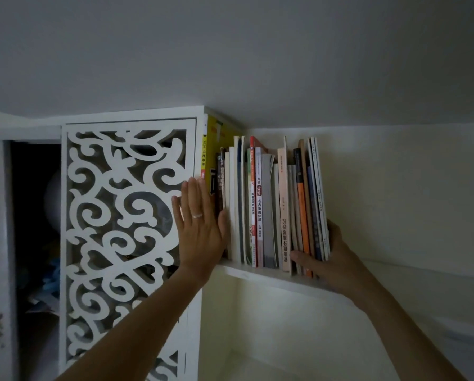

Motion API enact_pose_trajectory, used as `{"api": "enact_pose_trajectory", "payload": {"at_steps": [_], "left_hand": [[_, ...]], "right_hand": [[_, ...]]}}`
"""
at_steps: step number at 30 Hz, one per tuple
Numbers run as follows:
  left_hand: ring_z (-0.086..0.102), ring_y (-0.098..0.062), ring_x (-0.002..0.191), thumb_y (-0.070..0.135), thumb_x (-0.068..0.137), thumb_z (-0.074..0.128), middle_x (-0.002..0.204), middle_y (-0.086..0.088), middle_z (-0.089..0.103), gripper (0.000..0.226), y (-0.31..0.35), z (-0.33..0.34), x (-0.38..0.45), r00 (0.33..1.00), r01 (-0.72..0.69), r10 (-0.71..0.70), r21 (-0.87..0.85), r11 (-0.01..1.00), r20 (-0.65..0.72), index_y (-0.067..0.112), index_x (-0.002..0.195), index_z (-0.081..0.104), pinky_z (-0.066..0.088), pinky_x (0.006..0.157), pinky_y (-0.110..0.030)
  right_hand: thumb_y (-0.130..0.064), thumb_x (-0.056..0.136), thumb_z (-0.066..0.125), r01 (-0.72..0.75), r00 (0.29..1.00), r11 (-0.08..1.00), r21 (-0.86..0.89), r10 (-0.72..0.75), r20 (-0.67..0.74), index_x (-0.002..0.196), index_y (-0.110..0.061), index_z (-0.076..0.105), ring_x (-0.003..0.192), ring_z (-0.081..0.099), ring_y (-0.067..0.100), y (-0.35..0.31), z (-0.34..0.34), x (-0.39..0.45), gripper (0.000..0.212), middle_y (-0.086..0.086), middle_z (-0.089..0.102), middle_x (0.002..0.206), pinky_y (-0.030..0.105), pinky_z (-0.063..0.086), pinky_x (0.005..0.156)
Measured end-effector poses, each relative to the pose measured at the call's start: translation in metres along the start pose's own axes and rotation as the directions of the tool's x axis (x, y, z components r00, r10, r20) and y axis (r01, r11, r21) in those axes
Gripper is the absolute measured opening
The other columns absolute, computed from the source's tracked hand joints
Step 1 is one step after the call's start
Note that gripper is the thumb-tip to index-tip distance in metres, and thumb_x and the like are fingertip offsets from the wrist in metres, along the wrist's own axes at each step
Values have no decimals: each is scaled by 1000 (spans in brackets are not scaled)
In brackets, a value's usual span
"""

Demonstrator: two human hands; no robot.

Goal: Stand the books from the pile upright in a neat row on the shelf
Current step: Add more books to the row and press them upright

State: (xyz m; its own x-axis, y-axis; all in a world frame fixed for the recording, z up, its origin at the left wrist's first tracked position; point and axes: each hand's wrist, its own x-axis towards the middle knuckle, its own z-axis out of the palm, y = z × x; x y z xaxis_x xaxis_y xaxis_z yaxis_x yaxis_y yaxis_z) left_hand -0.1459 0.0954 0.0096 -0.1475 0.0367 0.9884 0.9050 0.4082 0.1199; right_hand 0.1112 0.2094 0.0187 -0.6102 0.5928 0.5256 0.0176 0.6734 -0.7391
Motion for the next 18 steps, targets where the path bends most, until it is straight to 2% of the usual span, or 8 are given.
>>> {"api": "enact_pose_trajectory", "payload": {"at_steps": [2, 4, 7, 9, 12, 14, 18], "left_hand": [[8, -36, 159, 34, 105, 47, 170, -23, 12, 69, 10, -2, -6, 998, -65, 64, -33, 997, -12, 1, 161, 22, 16, 126, -62], [17, -37, 158, 35, 105, 43, 167, -20, 20, 60, 31, -7, -12, 990, -144, 143, -189, 971, -22, 5, 156, 30, 23, 123, -63], [24, -31, 155, 38, 103, 45, 163, -16, 23, 58, 74, -15, -6, 986, -159, 164, -447, 880, -28, 9, 152, 33, 27, 124, -53], [21, -29, 156, 41, 103, 48, 165, -16, 21, 65, 100, -16, 6, 973, -211, 228, -527, 823, -34, 7, 156, 32, 23, 127, -47], [14, -31, 159, 43, 102, 53, 169, -16, 18, 69, 119, -4, 14, 941, -281, 337, -542, 792, 5, 7, 158, 34, 21, 126, -55], [9, -30, 160, 43, 104, 51, 171, -13, 15, 67, 120, 8, 8, 935, -270, 350, -533, 802, 54, 11, 160, 33, 21, 125, -59], [8, -27, 160, 48, 104, 47, 173, -6, 13, 67, 117, 18, -1, 942, -251, 329, -517, 819, 64, 18, 162, 31, 18, 127, -57]], "right_hand": [[-48, 72, 84, 0, 1000, 1000, 23, 0, 7, 155, -44, 15, 107, 56, -8, 1, -1, 1, 107, -19, 54, 133, 15, 46, 88], [-55, 75, 78, -11, 1000, 997, 71, 12, -17, 151, -48, 19, 107, 58, -8, 0, -3, 1, 96, -20, 56, 130, 14, 47, 82], [-65, 80, 67, -33, 998, 983, 178, 42, -44, 145, -51, 27, 107, 67, 0, -1, -5, 0, 78, -16, 62, 130, 24, 53, 87], [-70, 81, 60, -24, 997, 981, 194, 37, -62, 146, -48, 30, 105, 66, -8, -3, -6, -1, 75, -19, 61, 130, 20, 53, 86], [-73, 84, 50, -16, 998, 982, 188, 29, -63, 146, -48, 31, 101, 61, -20, -7, -4, -3, 70, -29, 56, 128, 11, 50, 76], [-74, 85, 50, -18, 997, 983, 183, 31, -66, 146, -51, 32, 104, 59, -20, -6, -4, -3, 68, -31, 56, 130, 12, 48, 81], [-67, 85, 58, -7, 997, 974, 226, 23, -70, 144, -52, 38, 110, 61, -14, -2, -7, -3, 64, -29, 60, 130, 14, 49, 84]]}}
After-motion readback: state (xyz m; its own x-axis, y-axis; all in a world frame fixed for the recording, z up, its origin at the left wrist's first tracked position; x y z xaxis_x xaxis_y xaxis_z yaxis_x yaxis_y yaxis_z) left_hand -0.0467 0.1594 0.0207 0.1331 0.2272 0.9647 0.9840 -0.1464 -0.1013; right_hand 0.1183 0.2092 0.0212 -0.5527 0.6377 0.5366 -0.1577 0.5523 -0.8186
